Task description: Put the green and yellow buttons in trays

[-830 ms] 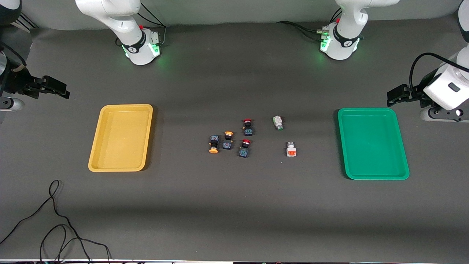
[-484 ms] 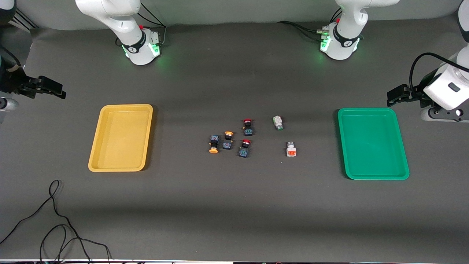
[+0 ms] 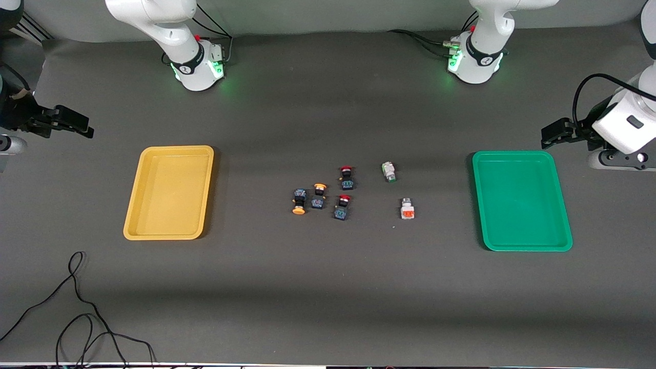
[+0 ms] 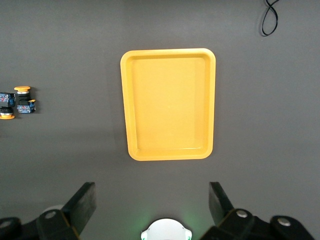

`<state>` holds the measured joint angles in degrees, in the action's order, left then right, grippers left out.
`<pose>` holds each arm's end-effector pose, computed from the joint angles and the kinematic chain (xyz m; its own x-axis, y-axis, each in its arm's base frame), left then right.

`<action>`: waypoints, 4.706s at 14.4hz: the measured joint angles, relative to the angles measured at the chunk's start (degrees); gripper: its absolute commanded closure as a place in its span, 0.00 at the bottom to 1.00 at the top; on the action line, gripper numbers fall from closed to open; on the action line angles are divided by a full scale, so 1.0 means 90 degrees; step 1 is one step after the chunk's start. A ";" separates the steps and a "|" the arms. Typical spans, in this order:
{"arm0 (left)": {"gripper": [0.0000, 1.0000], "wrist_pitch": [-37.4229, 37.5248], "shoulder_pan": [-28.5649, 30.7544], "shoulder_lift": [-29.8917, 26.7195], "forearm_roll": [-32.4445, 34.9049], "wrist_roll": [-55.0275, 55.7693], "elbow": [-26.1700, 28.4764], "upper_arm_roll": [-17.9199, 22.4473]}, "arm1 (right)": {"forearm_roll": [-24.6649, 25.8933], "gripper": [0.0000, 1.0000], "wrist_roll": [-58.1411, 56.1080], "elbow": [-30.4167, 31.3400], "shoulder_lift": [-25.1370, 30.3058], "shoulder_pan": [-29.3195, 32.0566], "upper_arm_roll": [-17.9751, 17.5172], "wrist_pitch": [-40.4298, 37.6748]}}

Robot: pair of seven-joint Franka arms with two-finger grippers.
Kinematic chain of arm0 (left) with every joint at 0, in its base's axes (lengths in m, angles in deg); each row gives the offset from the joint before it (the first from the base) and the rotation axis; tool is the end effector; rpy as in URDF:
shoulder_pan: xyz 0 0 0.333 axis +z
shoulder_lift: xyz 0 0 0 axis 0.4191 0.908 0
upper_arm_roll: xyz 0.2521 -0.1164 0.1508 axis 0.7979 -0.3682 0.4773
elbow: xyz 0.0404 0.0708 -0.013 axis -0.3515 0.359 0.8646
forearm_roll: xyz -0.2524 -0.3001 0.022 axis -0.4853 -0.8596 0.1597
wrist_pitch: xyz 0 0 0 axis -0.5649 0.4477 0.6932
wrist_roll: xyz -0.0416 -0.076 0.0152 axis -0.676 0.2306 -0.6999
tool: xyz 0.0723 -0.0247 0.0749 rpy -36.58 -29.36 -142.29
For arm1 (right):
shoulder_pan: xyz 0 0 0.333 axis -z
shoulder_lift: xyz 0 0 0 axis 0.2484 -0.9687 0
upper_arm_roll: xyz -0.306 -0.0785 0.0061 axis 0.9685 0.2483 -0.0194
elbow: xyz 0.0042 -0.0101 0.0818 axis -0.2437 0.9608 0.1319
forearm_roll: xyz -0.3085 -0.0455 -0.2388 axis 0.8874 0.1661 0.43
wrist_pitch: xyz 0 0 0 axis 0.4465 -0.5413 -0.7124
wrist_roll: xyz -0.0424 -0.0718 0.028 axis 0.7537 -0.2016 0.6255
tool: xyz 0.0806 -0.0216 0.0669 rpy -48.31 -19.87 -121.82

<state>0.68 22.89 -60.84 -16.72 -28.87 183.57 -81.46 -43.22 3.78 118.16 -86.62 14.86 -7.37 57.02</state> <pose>0.5502 -0.0353 0.5839 0.9926 -0.0542 -0.1089 -0.0542 -0.9985 0.0025 0.5272 -0.0074 0.6242 0.9919 -0.0481 -0.1176 -0.0469 -0.9988 0.0125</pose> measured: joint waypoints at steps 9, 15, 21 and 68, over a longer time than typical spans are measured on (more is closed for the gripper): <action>0.00 0.0003 -0.0005 0.0001 -0.0023 0.0002 0.0004 -0.0004 | 0.0000 0.00 0.0001 -0.0016 -0.0028 -0.0034 -0.0004 0.0000; 0.00 -0.0212 -0.0967 0.0044 -0.0106 0.1524 0.0352 -0.0038 | 0.0000 0.00 0.0001 -0.0086 -0.0030 -0.0038 -0.0004 0.0000; 0.00 -0.1353 -0.2985 0.0112 -0.0088 0.4459 0.1048 -0.0091 | -0.0001 0.00 0.0001 -0.0089 -0.0042 -0.0131 -0.0016 0.0000; 1.00 -0.3313 -0.1037 -0.0299 -0.0060 0.2446 0.3280 0.0200 | -0.0541 0.45 0.4760 0.0607 -0.4810 -0.3985 -0.0031 0.5720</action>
<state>-29.14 13.56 -63.53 -17.26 -6.85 213.08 -79.66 -48.09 46.62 123.62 -129.91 -21.00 -7.65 108.50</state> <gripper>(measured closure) 0.665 0.123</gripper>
